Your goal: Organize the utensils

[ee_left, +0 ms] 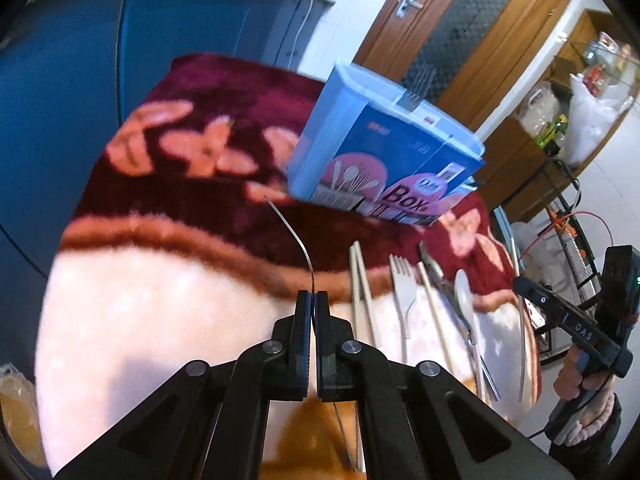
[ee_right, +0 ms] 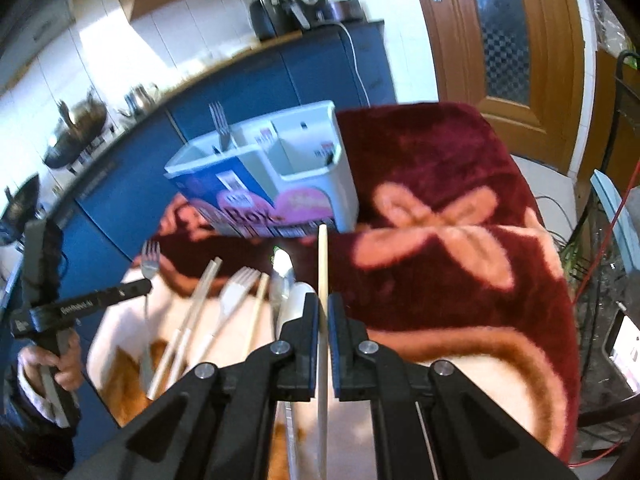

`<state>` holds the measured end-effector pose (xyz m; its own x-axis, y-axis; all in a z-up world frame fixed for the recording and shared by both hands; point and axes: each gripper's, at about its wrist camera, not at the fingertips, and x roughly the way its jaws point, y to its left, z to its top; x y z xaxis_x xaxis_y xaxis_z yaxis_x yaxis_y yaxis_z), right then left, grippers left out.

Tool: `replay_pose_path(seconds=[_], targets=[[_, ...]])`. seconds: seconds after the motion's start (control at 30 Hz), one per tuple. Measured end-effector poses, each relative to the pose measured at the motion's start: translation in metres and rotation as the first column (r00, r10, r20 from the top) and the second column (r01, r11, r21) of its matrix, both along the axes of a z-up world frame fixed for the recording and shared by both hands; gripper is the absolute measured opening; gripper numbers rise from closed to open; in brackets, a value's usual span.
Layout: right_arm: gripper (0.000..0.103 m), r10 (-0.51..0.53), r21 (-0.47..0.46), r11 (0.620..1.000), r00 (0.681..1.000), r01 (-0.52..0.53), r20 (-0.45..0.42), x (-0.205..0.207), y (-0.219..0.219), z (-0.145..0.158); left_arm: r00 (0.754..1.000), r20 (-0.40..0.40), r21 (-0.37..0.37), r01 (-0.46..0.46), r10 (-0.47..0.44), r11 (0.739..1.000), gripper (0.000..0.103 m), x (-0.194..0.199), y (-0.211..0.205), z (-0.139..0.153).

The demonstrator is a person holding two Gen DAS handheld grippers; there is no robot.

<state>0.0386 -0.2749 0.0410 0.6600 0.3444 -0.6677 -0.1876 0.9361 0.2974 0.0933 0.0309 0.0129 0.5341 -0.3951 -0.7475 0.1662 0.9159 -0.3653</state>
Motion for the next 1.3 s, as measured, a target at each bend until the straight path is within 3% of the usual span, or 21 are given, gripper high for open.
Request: replay_pose_path(seconds=[0.2, 0.37, 0.53, 0.67, 0.83, 1.3], targets=[[0.006, -0.039, 0.033, 0.999, 0.988, 0.034, 0.152, -0.016, -0.001, 0.013, 0.979, 0.204, 0.032, -0.027, 0.020, 0.999, 0.001, -0.021, 0.001, 0.034], [0.006, -0.079, 0.081, 0.995, 0.970, 0.062, 0.232, -0.026, -0.001, 0.013, 0.933, 0.355, 0.021, -0.067, 0.056, 0.998, 0.001, -0.030, 0.002, 0.064], [0.006, -0.104, 0.082, 0.993, 0.964, 0.086, 0.247, -0.025, 0.004, 0.010, 0.885, 0.461, 0.034, -0.089, 0.063, 0.995, 0.001, -0.028, -0.004, 0.091], [0.006, -0.108, 0.072, 0.993, 0.957, 0.092, 0.270, -0.023, 0.007, 0.012, 0.856, 0.511, 0.047, -0.122, 0.081, 0.991, 0.001, -0.020, -0.005, 0.104], [0.006, -0.120, 0.078, 0.992, 0.945, 0.101, 0.306, -0.022, 0.006, 0.017, 0.841, 0.527, 0.016, -0.157, 0.125, 0.988, 0.001, -0.004, 0.002, 0.116], [0.006, -0.160, 0.121, 0.984, 0.940, 0.129, 0.300, -0.009, -0.004, 0.007, 0.751, 0.641, -0.005, -0.199, 0.156, 0.980, 0.001, 0.044, -0.010, 0.156]])
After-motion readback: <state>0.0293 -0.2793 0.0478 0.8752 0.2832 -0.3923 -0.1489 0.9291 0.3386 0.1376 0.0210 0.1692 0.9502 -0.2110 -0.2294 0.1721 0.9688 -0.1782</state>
